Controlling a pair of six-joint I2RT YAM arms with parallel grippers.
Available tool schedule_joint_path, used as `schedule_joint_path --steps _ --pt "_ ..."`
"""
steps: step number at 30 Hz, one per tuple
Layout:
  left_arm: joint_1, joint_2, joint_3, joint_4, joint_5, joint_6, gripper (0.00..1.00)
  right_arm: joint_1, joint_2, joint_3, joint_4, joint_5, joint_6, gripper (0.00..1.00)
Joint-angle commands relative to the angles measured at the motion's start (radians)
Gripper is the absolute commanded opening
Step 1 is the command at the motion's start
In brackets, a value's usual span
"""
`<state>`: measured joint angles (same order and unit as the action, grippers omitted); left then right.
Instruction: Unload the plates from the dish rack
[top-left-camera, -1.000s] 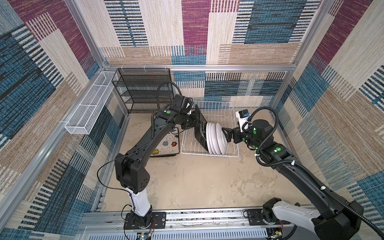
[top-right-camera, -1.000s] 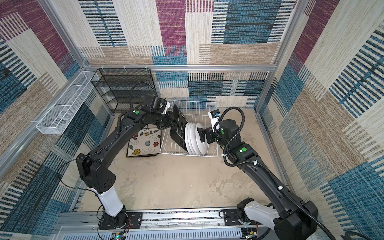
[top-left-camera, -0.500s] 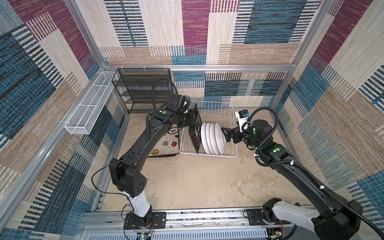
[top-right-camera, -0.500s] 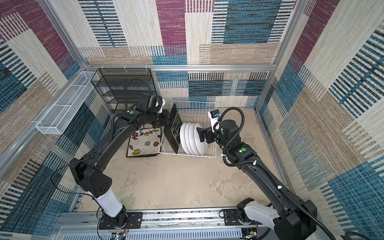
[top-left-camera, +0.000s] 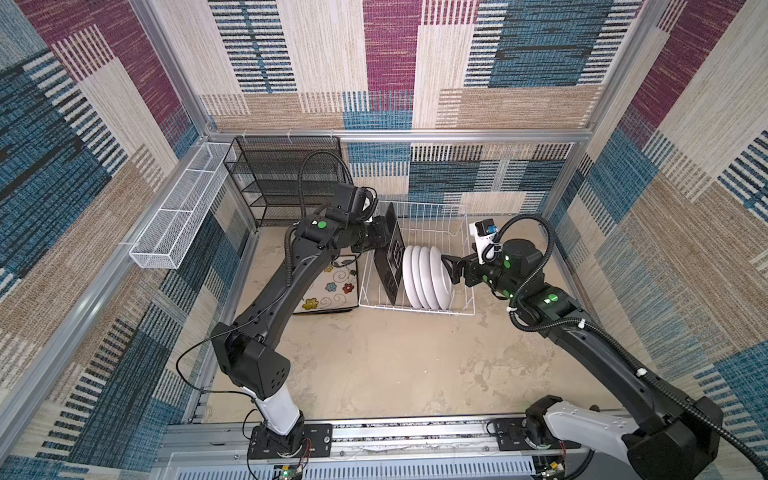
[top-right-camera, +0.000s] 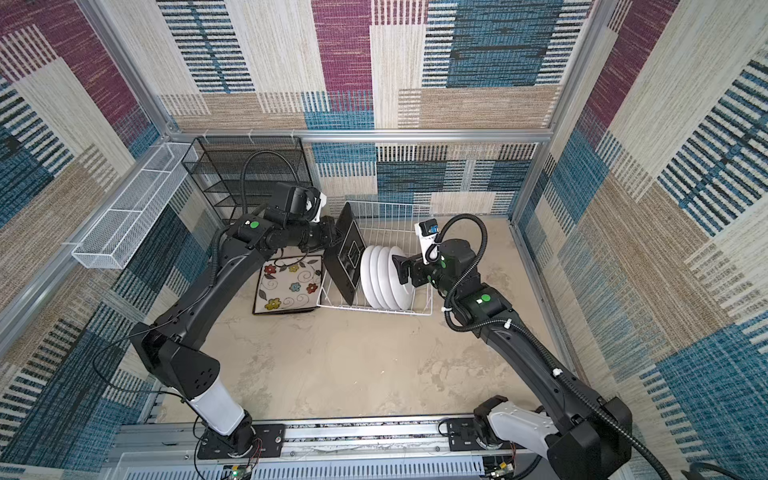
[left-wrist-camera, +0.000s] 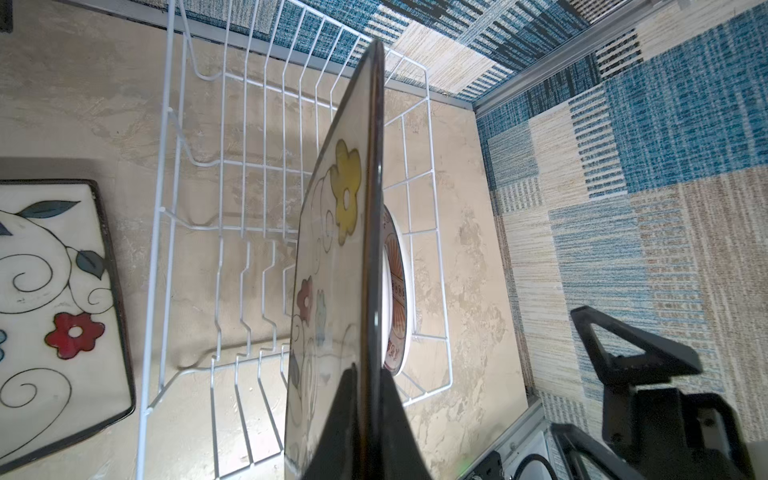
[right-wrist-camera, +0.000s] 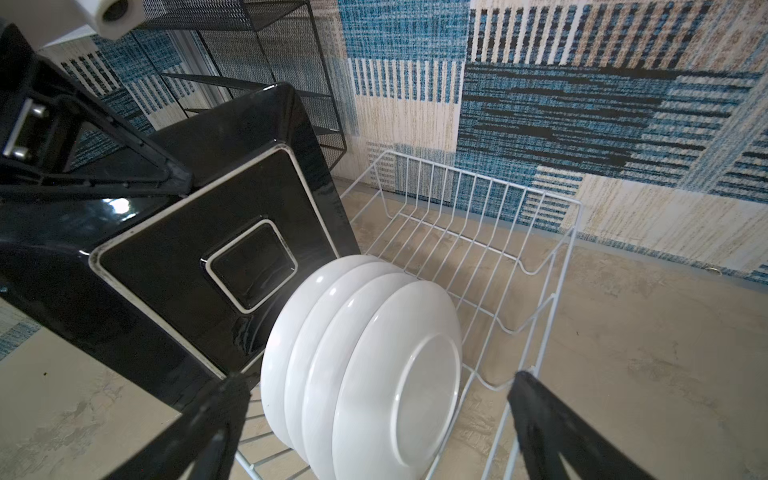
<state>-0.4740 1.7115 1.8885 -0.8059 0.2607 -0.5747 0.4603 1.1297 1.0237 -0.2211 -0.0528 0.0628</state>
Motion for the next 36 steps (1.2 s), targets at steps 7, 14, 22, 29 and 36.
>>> schedule_joint_path --steps 7,14,22,29,36 --pt "0.003 -0.023 0.046 0.081 -0.003 0.11 0.0 -0.008 0.048 0.05 -0.001 -0.018 0.078 1.0" --pt "0.003 -0.023 0.066 0.101 0.004 0.252 0.0 -0.025 0.085 0.088 -0.032 -0.051 0.136 1.0" --pt "0.002 -0.064 0.031 0.153 0.018 0.469 0.0 -0.091 0.177 0.217 -0.151 -0.129 0.289 1.0" --pt "-0.007 -0.134 -0.069 0.256 0.055 0.607 0.0 -0.144 0.225 0.271 -0.152 -0.287 0.411 1.0" --pt "-0.034 -0.278 -0.311 0.504 0.053 0.821 0.0 -0.199 0.255 0.35 -0.175 -0.409 0.52 1.0"
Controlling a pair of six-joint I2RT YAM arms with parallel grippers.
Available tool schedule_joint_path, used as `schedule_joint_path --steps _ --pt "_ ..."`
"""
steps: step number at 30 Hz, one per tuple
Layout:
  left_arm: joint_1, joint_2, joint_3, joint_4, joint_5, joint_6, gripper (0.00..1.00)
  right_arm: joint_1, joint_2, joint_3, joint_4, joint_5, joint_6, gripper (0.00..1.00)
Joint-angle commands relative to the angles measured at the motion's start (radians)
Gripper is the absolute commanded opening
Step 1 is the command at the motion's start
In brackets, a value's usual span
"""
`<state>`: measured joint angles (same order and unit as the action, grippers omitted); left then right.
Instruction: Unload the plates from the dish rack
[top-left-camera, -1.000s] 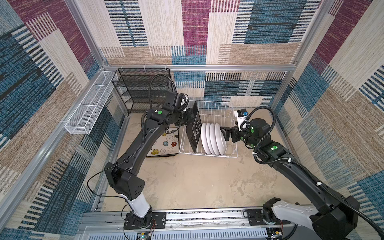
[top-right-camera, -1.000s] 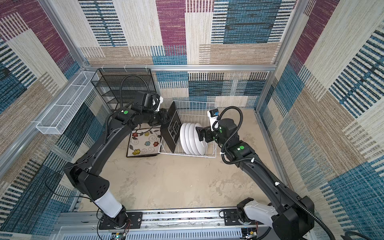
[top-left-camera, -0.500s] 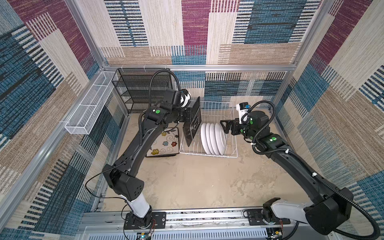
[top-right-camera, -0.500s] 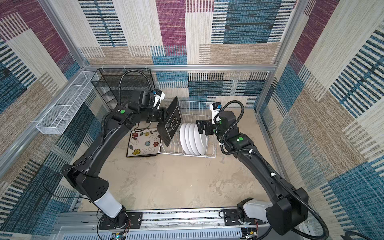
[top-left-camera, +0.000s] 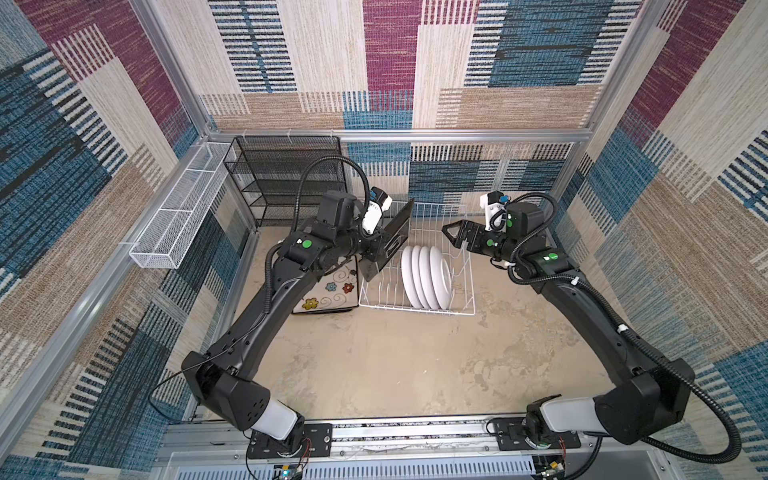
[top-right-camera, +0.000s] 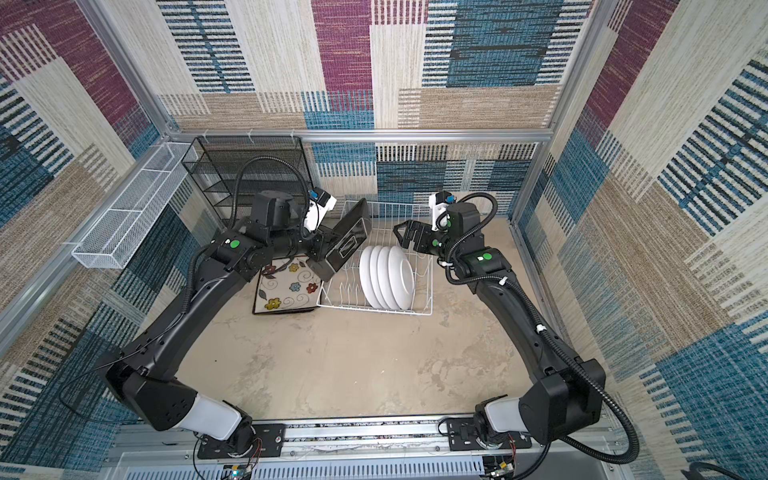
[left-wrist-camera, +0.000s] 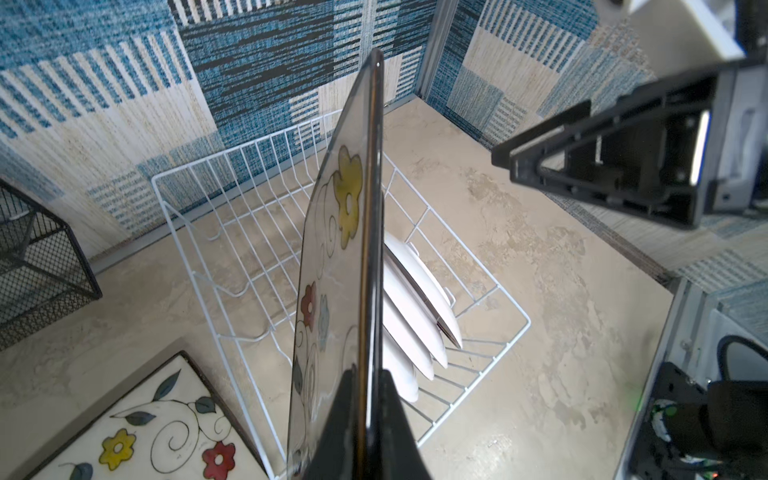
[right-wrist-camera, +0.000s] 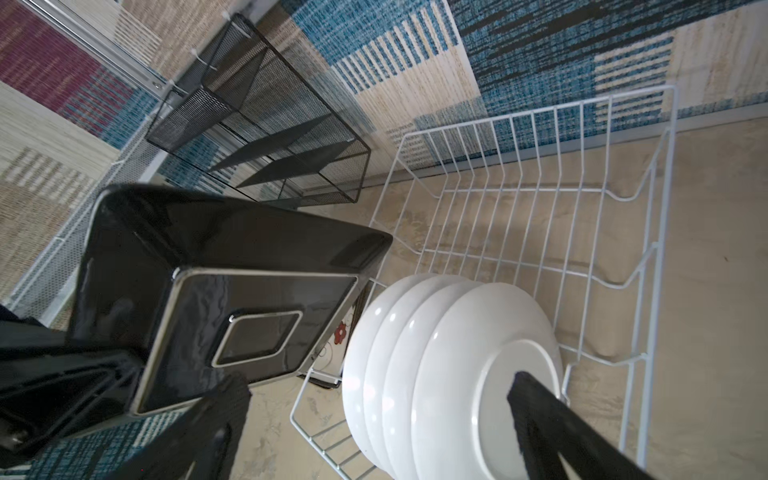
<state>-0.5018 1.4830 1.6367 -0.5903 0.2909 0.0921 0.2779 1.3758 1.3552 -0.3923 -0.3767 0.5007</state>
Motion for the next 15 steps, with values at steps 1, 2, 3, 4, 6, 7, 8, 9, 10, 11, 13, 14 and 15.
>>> schedule_joint_path --steps 1,2,3,4,6,7,8,9,10,11,13,14,15 --pt "-0.011 -0.074 -0.096 0.328 0.022 0.194 0.0 -0.028 0.013 0.02 0.001 -0.112 0.111 1.0" --pt "-0.014 -0.092 -0.125 0.357 0.02 0.225 0.0 -0.039 0.016 0.016 0.008 -0.138 0.135 1.0" --pt "-0.019 -0.109 -0.152 0.384 0.016 0.259 0.0 -0.049 0.019 0.008 0.023 -0.166 0.163 1.0" --pt "-0.022 -0.125 -0.175 0.405 0.013 0.286 0.0 -0.057 0.02 0.0 0.039 -0.19 0.192 1.0" --pt "-0.026 -0.146 -0.202 0.422 -0.004 0.329 0.0 -0.064 0.022 -0.016 0.072 -0.226 0.225 1.0" --pt "-0.026 -0.154 -0.212 0.426 -0.015 0.348 0.0 -0.066 0.025 -0.021 0.086 -0.237 0.236 1.0" --pt "-0.027 -0.159 -0.22 0.427 -0.025 0.367 0.0 -0.066 0.029 -0.022 0.093 -0.242 0.242 1.0" --pt "-0.03 -0.165 -0.23 0.431 -0.035 0.387 0.0 -0.066 0.035 -0.019 0.096 -0.248 0.247 1.0" --pt "-0.034 -0.172 -0.241 0.44 -0.042 0.41 0.0 -0.067 0.044 -0.013 0.098 -0.256 0.249 1.0" --pt "-0.039 -0.18 -0.252 0.45 -0.05 0.431 0.0 -0.068 0.05 -0.005 0.097 -0.261 0.249 1.0" --pt "-0.05 -0.199 -0.283 0.48 -0.067 0.484 0.0 -0.07 0.063 0.013 0.097 -0.262 0.249 1.0" --pt "-0.055 -0.207 -0.297 0.492 -0.079 0.505 0.0 -0.071 0.069 0.025 0.098 -0.266 0.248 1.0" --pt "-0.059 -0.215 -0.309 0.503 -0.093 0.533 0.0 -0.073 0.078 0.039 0.096 -0.274 0.248 1.0"
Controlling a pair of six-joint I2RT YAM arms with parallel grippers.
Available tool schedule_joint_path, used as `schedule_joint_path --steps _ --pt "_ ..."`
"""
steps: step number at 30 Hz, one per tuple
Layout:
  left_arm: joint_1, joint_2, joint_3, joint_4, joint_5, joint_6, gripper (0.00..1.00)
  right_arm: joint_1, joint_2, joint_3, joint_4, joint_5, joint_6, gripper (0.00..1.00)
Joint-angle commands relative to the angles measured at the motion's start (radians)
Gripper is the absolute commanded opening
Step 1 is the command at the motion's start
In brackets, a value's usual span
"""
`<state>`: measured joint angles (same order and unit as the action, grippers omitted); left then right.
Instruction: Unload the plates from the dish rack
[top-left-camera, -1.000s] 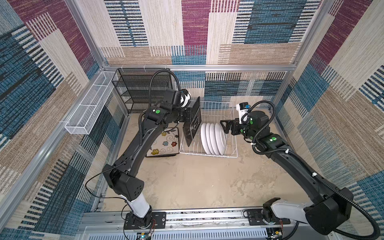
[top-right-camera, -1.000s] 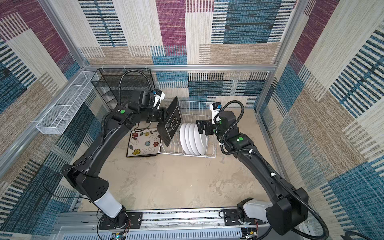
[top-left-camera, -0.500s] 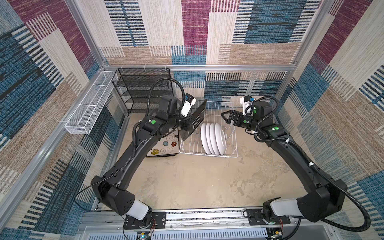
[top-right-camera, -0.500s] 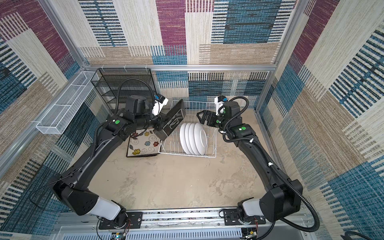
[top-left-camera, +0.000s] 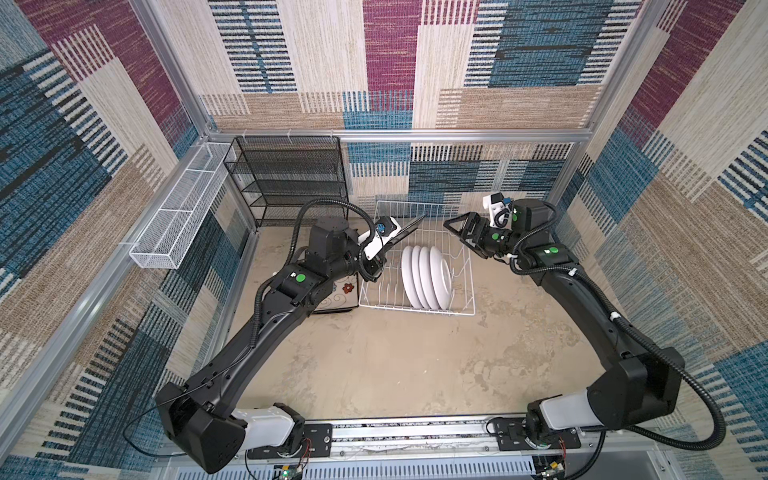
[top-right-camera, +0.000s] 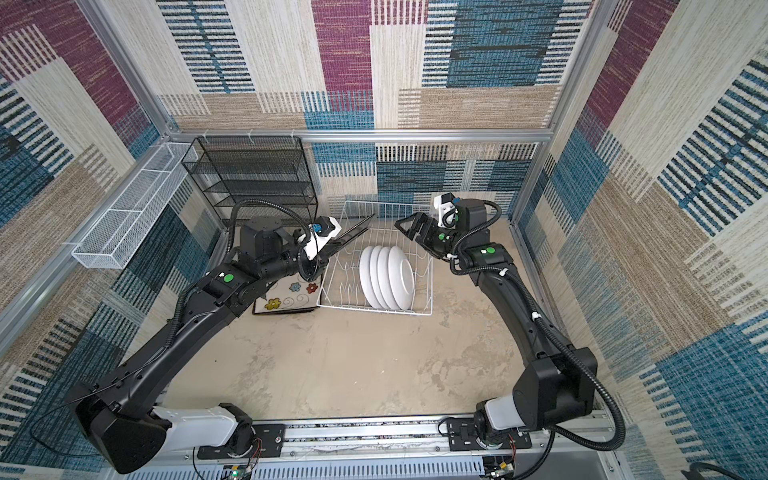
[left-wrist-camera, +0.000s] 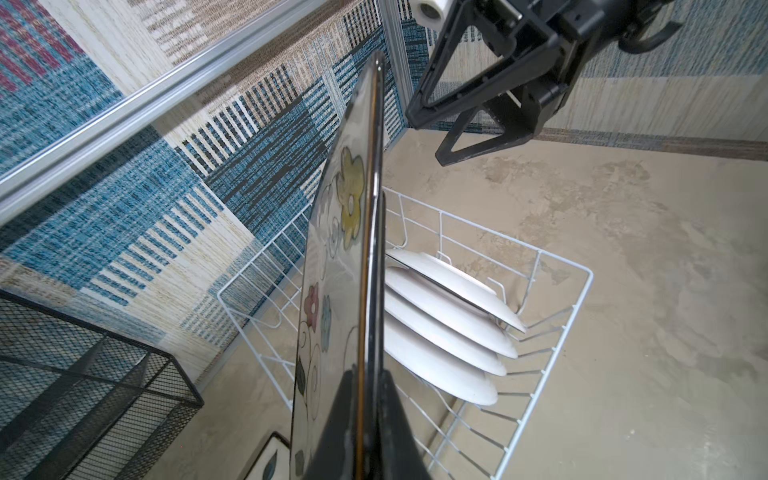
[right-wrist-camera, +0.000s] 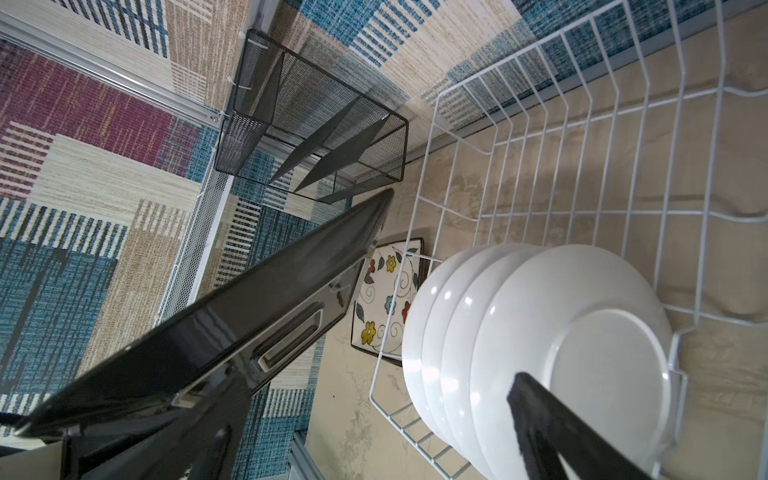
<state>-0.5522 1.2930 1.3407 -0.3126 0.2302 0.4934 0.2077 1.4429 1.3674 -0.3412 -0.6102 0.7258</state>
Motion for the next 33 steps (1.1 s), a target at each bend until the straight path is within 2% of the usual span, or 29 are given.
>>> schedule_joint_path --steps 1,7,10,14,18,22,27,33 --pt "-0.014 -0.031 -0.026 0.235 -0.051 0.159 0.0 -0.004 0.021 0.043 0.039 -0.046 0.024 1.0" --pt "-0.048 -0.068 -0.101 0.302 -0.134 0.307 0.0 -0.005 0.077 0.114 0.025 -0.088 0.003 1.0" --pt "-0.064 -0.086 -0.15 0.353 -0.138 0.369 0.0 -0.005 0.136 0.177 -0.011 -0.16 -0.004 1.0" --pt "-0.09 -0.098 -0.197 0.411 -0.158 0.438 0.0 -0.007 0.181 0.228 -0.057 -0.183 -0.028 0.98" --pt "-0.12 -0.095 -0.232 0.456 -0.18 0.522 0.0 -0.002 0.227 0.268 -0.086 -0.234 -0.034 0.9" --pt "-0.151 -0.09 -0.265 0.509 -0.209 0.606 0.0 0.015 0.24 0.253 -0.085 -0.229 -0.039 0.85" --pt "-0.174 -0.088 -0.309 0.59 -0.226 0.647 0.0 0.041 0.269 0.246 -0.108 -0.252 -0.061 0.82" --pt "-0.207 -0.069 -0.338 0.628 -0.245 0.726 0.0 0.056 0.262 0.196 -0.097 -0.265 -0.066 0.72"
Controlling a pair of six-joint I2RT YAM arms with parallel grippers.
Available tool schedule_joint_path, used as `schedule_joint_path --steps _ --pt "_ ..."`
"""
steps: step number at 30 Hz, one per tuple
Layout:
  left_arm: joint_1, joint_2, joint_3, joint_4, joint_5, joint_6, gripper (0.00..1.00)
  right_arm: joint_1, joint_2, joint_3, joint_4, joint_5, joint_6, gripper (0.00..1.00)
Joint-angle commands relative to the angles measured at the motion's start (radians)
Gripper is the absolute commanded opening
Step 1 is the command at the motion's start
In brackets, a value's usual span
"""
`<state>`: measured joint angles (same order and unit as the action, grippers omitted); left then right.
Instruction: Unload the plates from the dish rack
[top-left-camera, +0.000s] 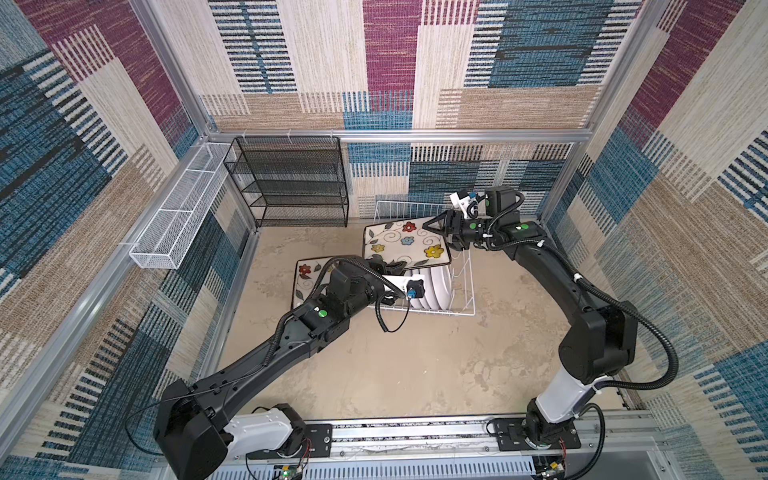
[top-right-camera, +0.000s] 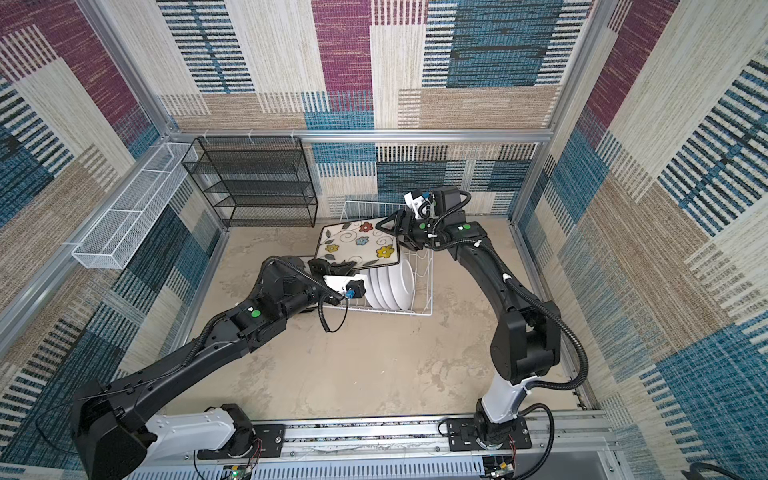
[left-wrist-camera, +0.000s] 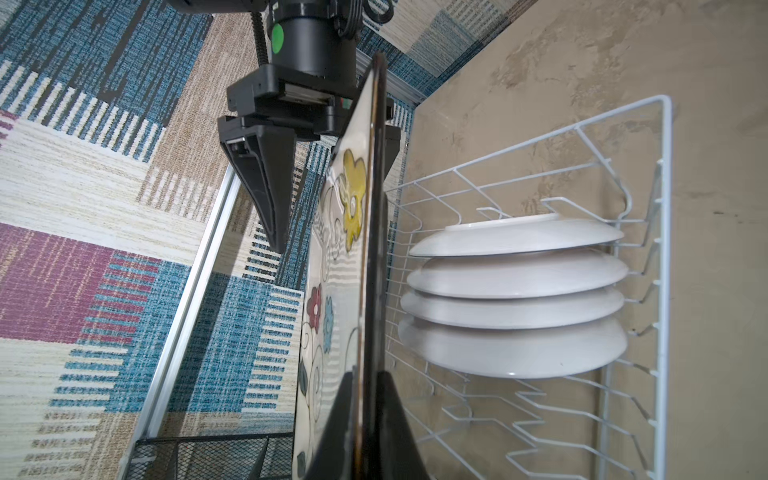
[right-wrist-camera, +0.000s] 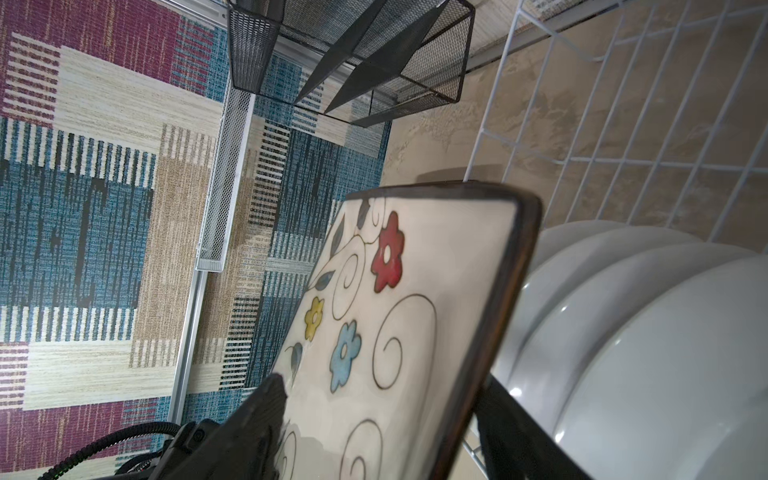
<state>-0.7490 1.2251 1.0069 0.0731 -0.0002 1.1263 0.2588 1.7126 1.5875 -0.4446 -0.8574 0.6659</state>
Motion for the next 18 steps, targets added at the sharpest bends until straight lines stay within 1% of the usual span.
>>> schedule_joint_path --steps 1,6,8,13,15,18 --pt "-0.013 -0.001 -0.007 0.252 -0.019 0.094 0.0 0.004 -0.013 -0.036 0.016 -0.022 -0.003 0.7" --pt "-0.019 0.016 -0.009 0.272 -0.022 0.096 0.0 0.005 -0.027 -0.067 0.029 -0.05 -0.005 0.53" --pt "-0.019 0.022 -0.007 0.276 -0.014 0.094 0.0 0.004 -0.031 -0.073 0.032 -0.064 -0.004 0.49" --pt "-0.021 0.039 -0.005 0.284 -0.007 0.096 0.0 0.005 -0.048 -0.104 0.044 -0.085 0.004 0.32" --pt "-0.021 0.043 -0.008 0.293 -0.009 0.095 0.0 0.005 -0.058 -0.12 0.057 -0.092 0.011 0.23" --pt "-0.021 0.043 -0.01 0.294 -0.006 0.086 0.0 0.005 -0.071 -0.147 0.087 -0.103 0.03 0.05"
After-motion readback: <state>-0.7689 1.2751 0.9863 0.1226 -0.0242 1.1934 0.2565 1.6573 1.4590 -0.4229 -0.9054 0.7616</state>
